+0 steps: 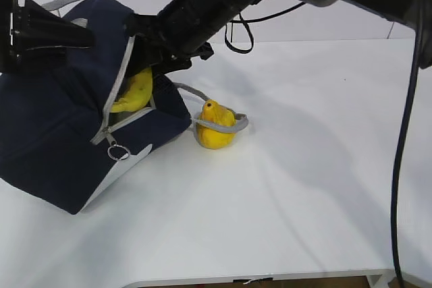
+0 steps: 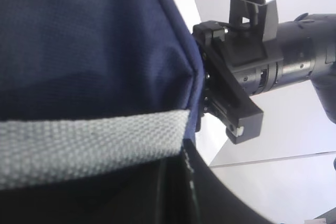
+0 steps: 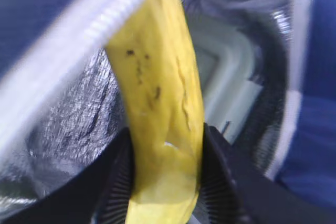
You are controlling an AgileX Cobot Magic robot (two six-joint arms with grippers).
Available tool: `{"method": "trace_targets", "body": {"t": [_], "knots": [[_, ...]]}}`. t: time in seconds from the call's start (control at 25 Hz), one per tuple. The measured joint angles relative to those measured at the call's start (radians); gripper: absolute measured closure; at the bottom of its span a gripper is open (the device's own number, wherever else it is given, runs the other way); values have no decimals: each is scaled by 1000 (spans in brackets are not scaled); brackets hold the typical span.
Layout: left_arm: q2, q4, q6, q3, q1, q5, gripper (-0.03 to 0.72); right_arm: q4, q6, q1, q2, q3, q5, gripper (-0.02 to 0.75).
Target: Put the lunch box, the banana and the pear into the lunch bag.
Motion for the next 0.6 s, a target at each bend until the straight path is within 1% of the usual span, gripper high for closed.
{"method": "trace_targets", "body": {"t": [0.2, 0.4, 0.6], "knots": [[0, 0, 0, 0, 0, -2, 697, 34, -4, 6, 26, 0, 11, 416], [0, 12, 0, 0, 1, 0, 697, 99, -21, 20, 68, -2, 3, 416], [0, 16, 0, 0, 1, 0, 697, 106, -43, 29, 74, -2, -7, 416]]}}
